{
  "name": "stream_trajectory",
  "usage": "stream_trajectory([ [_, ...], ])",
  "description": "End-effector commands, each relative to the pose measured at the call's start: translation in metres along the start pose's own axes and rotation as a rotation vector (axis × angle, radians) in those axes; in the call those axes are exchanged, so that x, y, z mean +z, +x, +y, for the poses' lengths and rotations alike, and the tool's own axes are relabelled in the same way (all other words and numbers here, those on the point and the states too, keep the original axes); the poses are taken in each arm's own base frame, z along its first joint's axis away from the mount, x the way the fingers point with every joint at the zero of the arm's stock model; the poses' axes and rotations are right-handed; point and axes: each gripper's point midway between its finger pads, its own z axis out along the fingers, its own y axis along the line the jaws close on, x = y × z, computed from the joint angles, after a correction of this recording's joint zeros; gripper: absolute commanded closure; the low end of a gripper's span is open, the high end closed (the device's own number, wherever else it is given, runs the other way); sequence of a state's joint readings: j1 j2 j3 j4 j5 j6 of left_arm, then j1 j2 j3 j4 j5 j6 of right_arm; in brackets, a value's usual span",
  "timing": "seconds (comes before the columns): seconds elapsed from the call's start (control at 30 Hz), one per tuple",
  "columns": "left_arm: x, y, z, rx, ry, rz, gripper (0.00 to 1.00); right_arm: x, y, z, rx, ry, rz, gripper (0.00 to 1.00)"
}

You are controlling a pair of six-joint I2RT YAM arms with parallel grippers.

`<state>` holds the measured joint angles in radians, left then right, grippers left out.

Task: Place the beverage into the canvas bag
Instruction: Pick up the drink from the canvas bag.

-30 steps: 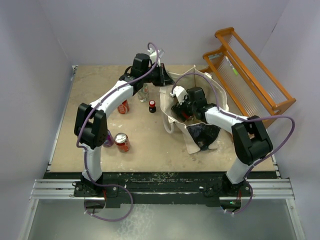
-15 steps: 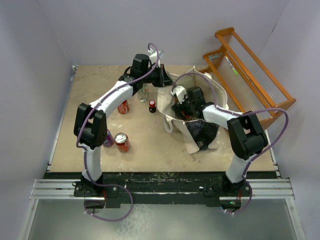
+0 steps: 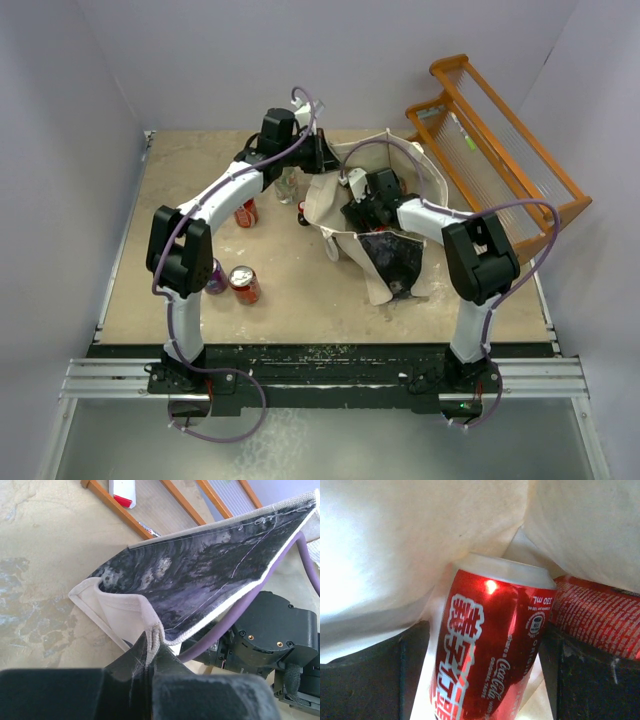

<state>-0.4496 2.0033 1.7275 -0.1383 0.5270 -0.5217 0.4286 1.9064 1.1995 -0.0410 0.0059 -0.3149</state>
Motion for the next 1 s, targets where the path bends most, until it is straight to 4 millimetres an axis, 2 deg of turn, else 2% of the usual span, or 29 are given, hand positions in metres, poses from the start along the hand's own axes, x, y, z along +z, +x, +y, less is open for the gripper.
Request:
stream_trajectory([
  [0.0, -0.004, -0.011, -0.008, 0.051, 0.003, -0.041, 1.0, 0.021, 0.043, 0.035, 0.027, -0.116, 0.151, 0.17],
  [0.07, -0.004, -0.012, -0.008, 0.052, 0.003, -0.041, 1.0, 0.02, 0.04, 0.036, 0.028, -0.122, 0.144, 0.25],
  [0.17, -0.004, -0.013, -0.01, 0.059, 0.006, -0.044, 1.0, 0.012, 0.025, 0.033, 0.027, -0.119, 0.095, 0.39],
  [0.33, -0.003, -0.012, -0.015, 0.079, 0.014, -0.042, 1.0, -0.014, -0.015, 0.023, 0.024, -0.111, -0.01, 0.62],
  [0.47, -0.002, -0.01, -0.018, 0.087, 0.018, -0.038, 1.0, -0.037, -0.049, 0.013, 0.019, -0.101, -0.089, 0.76],
  [0.67, -0.001, -0.012, -0.019, 0.088, 0.016, -0.044, 1.0, -0.064, -0.086, 0.0, 0.013, -0.08, -0.182, 0.95],
  [0.77, -0.002, -0.012, -0.018, 0.082, 0.012, -0.046, 1.0, -0.076, -0.091, -0.003, 0.015, -0.071, -0.192, 1.0],
  [0.97, -0.001, -0.013, -0.018, 0.059, 0.008, -0.053, 1.0, -0.104, -0.108, -0.021, 0.03, -0.027, -0.261, 1.0],
])
